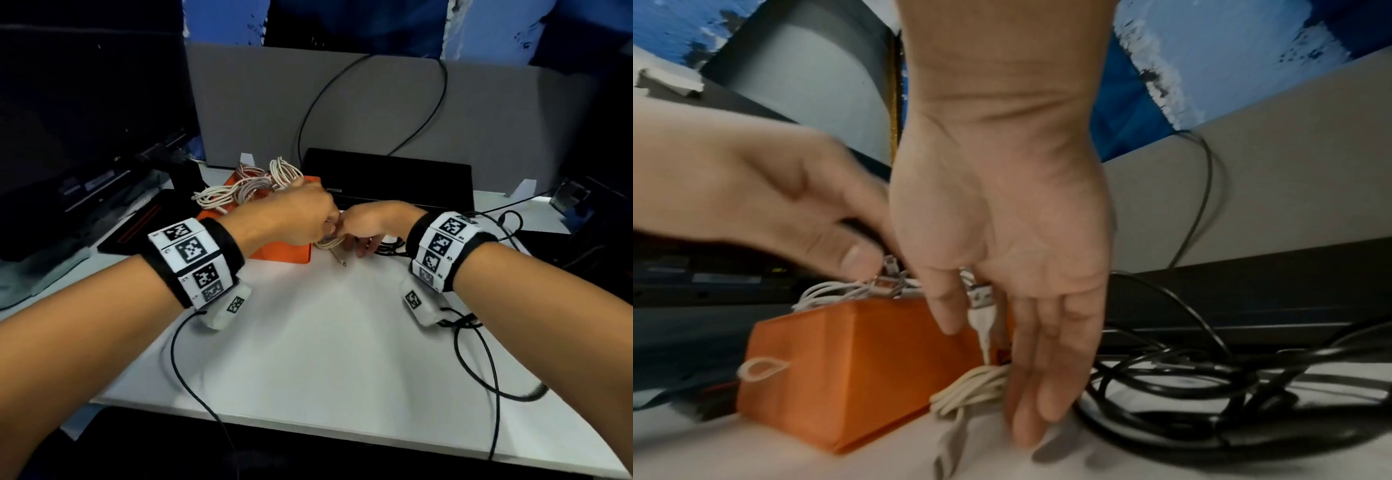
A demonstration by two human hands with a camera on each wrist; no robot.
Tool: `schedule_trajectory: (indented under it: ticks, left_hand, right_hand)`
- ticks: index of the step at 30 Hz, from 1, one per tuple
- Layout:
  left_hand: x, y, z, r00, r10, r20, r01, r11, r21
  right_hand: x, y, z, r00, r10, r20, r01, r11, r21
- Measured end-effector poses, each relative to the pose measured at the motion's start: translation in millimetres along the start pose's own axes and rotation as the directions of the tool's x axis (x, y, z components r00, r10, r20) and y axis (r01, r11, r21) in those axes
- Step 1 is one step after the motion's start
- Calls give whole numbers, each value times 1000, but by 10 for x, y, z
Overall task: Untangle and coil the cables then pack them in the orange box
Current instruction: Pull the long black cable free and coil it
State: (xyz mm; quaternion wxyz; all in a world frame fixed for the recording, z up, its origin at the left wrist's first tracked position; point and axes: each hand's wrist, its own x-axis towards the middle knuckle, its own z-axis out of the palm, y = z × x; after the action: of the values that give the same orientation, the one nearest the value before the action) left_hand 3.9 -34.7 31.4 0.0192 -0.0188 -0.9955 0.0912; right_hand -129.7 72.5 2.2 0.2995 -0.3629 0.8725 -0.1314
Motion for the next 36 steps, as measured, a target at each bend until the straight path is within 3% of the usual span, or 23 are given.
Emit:
schedule_trajectory:
  ticks: [4,6,8,10,12,16,19,22,25,29,32,36]
  left_hand:
    - [181,256,22,961,2,278,-61,977,203]
    - [275,372,50,918,-21,395,-107,948,300]
    - [340,470,68,883,-51,466,-126,932,341]
    - [383,527,77,855,-92,510,-112,928,356]
    - [388,578,47,842,-129,523,-79,931,356]
    - [457,536,-24,831,-139,538,-38,952,305]
    - [523,552,-143,863,-139,486,-8,958,288]
    - [549,718,-274,954,-127,273,51,962,268]
    - [627,915,-275,978,-5,207,-32,984,176]
    - [879,1128,-46,929,133,345,-108,990,-91]
    - [1113,1284,146,918,118,378,-76,989,-123]
    - [1398,1341,224,935,84,344,-107,993,51]
  right_hand:
    - [-62,67,-210,997,-15,75,4,991,135]
    - [-78,110,-347,999,-3,33,-4,980,201]
    - [-108,173,-488,998,7,-61,3,986,167]
    - [-154,285,-616,989,12,-146,-9,1000,21]
    - [-197,455,-718,983,11,-185,-34,992,-119]
    - [-275,818,-848,960,21,-281,-70,983,-167]
    - [-400,1048,-855,979,141,-147,-178,943,-281]
    - [-471,1289,-683,959,281,16,-251,879,-406]
    - [-402,1527,-603,982,166,-92,-189,873,-449]
    - [-474,1612,-785,969,41,-242,-128,926,-354]
    - [-579,1616,-1053,930,-3,-368,-135,928,-348]
    - [-687,1698,-1419,737,-85,-671,-101,967,-234]
